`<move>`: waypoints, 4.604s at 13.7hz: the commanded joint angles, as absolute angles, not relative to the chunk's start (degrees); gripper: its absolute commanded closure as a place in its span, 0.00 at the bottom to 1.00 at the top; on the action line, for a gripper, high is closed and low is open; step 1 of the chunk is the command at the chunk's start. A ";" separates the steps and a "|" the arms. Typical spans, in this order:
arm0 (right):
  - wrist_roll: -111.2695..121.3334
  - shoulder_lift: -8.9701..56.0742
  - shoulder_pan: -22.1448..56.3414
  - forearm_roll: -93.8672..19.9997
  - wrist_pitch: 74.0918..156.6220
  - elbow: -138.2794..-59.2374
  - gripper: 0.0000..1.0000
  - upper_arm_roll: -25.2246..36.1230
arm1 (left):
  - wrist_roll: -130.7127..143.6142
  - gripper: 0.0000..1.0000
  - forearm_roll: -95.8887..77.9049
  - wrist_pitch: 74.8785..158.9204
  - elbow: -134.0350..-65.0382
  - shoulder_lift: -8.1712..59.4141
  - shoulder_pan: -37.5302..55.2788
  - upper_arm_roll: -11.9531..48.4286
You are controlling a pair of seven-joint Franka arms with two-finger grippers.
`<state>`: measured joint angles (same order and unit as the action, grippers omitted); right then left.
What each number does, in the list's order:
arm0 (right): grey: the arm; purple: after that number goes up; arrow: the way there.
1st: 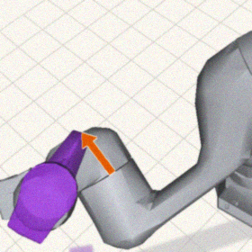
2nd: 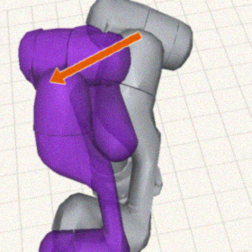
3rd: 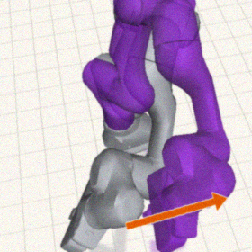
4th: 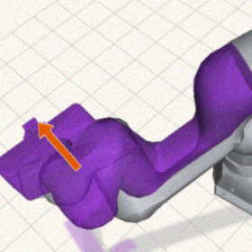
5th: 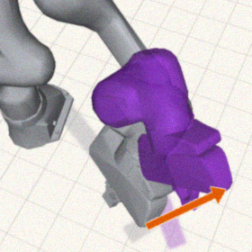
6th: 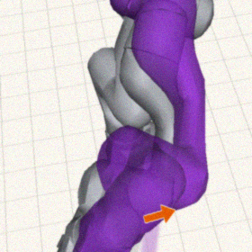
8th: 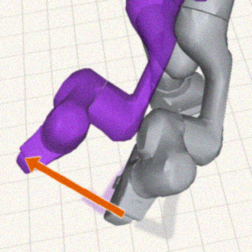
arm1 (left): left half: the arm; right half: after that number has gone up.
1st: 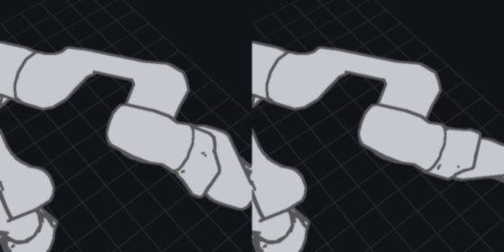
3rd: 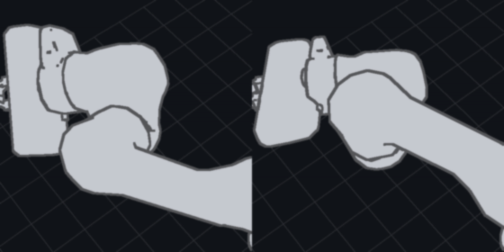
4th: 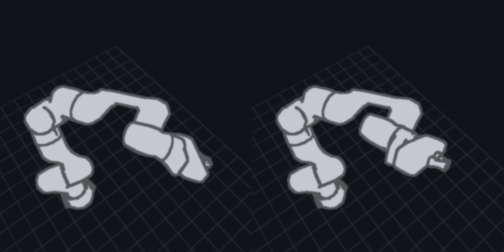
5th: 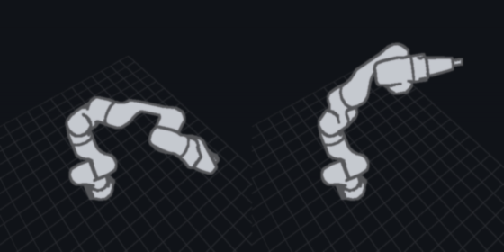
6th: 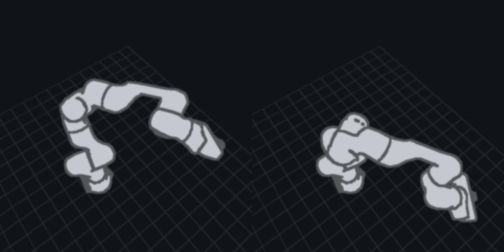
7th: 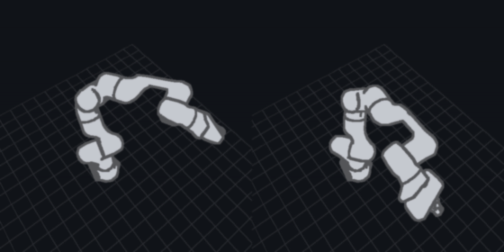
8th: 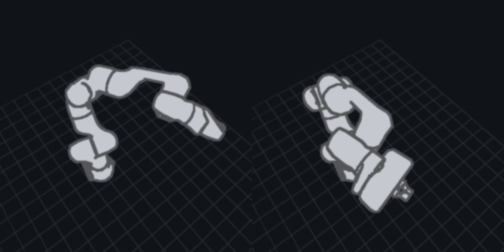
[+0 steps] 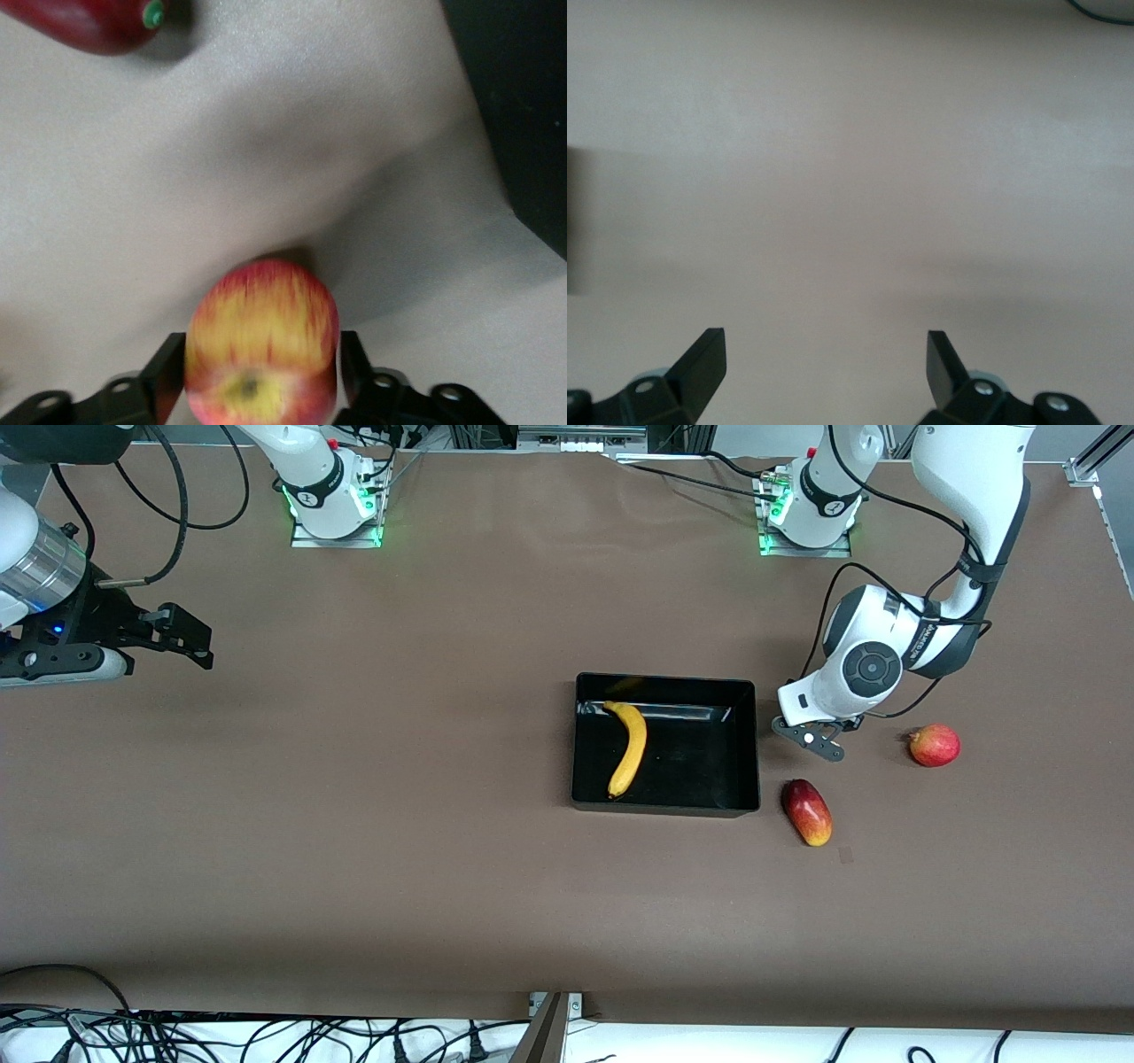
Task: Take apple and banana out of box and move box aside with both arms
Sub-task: 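Lower the apple onto the table and open the left gripper, then move the left gripper back into the box over the yellow banana, then grasp the yellow banana with the left gripper and lift it, then carry the banana out of the box and lower it beside the apples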
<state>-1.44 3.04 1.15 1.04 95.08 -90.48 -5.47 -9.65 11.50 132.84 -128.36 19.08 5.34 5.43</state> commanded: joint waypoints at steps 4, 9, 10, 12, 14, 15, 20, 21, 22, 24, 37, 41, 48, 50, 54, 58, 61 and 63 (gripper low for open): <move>-1.76 3.25 0.35 1.05 94.83 -89.56 0.00 -6.24 | -9.23 0.00 10.37 118.78 -122.46 11.17 5.62 7.02; -1.76 3.25 0.35 1.05 94.83 -89.56 0.00 -6.24 | 0.84 0.00 0.09 110.74 -107.78 15.89 5.89 16.06; -1.76 3.25 0.35 1.05 94.83 -89.56 0.00 -6.24 | 4.79 0.00 0.00 111.09 -104.80 18.61 5.98 18.26; -1.76 3.25 0.26 1.05 94.83 -89.56 0.00 -6.24 | 14.10 0.00 0.44 112.75 -98.82 24.14 8.24 21.18; -1.76 3.25 0.26 1.05 94.83 -89.56 0.00 -6.24 | 24.91 0.00 0.79 119.06 -98.26 28.19 12.20 21.18; -1.76 3.25 0.35 1.05 94.83 -89.56 0.00 -6.24 | 28.88 0.00 0.97 122.40 -98.70 30.39 12.74 21.09; -1.76 3.25 0.26 1.05 94.83 -89.56 0.00 -6.24 | 32.34 0.00 3.76 133.05 -100.72 36.46 15.12 20.83; -1.76 3.25 0.26 1.05 94.83 -89.56 0.00 -6.24 | 34.43 0.00 5.35 133.76 -100.81 37.17 15.90 20.83; -1.76 3.25 0.26 1.05 94.83 -89.56 0.00 -6.24 | 36.80 0.00 7.19 133.94 -100.64 38.31 16.78 20.83; -1.76 3.25 0.26 1.05 94.83 -89.56 0.00 -6.24 | 40.42 0.00 11.40 136.31 -100.72 40.07 17.40 20.83; -1.76 3.25 0.26 1.05 94.83 -89.56 0.00 -6.24 | 40.25 1.00 14.15 134.31 -100.38 37.89 16.44 20.83; -1.76 3.25 0.26 1.05 94.83 -89.56 0.00 -6.24 | 39.03 1.00 14.06 130.35 -99.85 32.62 12.67 21.09; -1.76 3.25 0.26 1.05 94.83 -89.56 0.00 -6.24 | 26.76 1.00 13.18 103.83 -87.28 30.67 5.82 21.18; -1.76 3.25 0.26 1.05 94.83 -89.56 0.00 -6.24 | 16.40 1.00 13.36 98.11 -86.75 30.59 2.22 21.09; -1.76 3.25 0.44 1.05 94.83 -89.56 0.00 -6.24 | -6.45 1.00 15.20 95.27 -87.45 31.20 -8.06 20.65; -1.76 3.25 0.61 1.05 94.83 -89.56 0.00 -6.24 | -10.55 1.00 16.70 96.68 -88.07 32.08 -13.79 20.65; -1.67 3.60 0.70 0.97 95.01 -89.56 0.00 -6.33 | -10.37 1.00 16.00 101.75 -91.30 32.17 -20.10 20.83; -1.67 3.60 0.79 1.05 95.01 -89.56 0.00 -6.68 | -10.11 1.00 16.00 106.06 -93.77 32.25 -22.14 20.83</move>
